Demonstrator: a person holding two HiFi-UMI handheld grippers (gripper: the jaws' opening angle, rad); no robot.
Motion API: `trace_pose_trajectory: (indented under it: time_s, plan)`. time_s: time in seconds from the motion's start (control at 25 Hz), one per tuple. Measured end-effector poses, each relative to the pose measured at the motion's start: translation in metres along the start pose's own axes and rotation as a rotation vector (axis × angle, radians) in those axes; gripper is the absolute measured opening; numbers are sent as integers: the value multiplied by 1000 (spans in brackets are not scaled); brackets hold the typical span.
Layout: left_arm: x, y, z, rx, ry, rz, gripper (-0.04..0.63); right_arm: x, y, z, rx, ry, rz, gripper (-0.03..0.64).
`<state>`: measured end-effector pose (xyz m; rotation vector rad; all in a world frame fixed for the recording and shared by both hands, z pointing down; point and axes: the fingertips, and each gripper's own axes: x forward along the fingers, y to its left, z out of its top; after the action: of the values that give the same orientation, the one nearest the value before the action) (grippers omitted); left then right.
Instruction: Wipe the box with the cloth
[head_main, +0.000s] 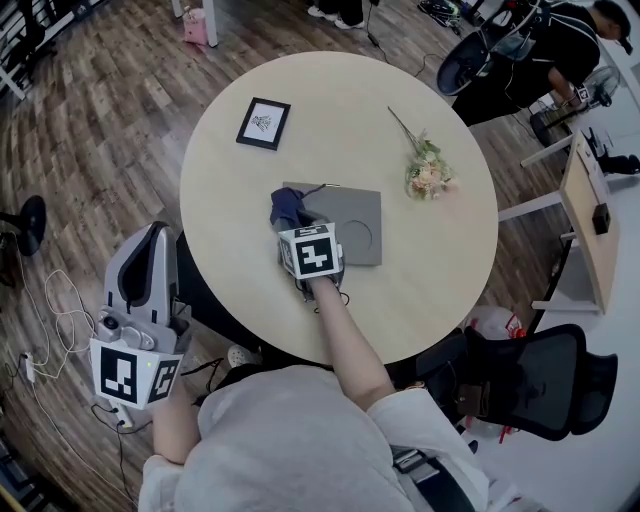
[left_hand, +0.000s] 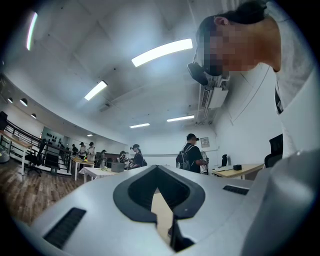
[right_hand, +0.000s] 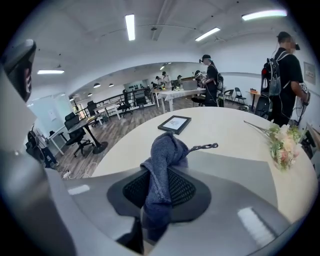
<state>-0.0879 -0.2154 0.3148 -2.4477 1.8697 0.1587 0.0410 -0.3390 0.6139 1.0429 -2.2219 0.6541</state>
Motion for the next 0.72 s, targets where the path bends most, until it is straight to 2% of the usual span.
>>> trace_pose_trajectory:
  time_s: [0.2,0.4,0.72]
  plan:
    - [-15,14,4,-1,-5,37,2,16,9,-7,-76,44,-20,89]
    - [-16,12,8,5,-12,28,2,6,-15,-14,-13,40,-66,89]
    - [-9,5,9,4,-16,0,2,-15,-62,-24,14,29,-167,87]
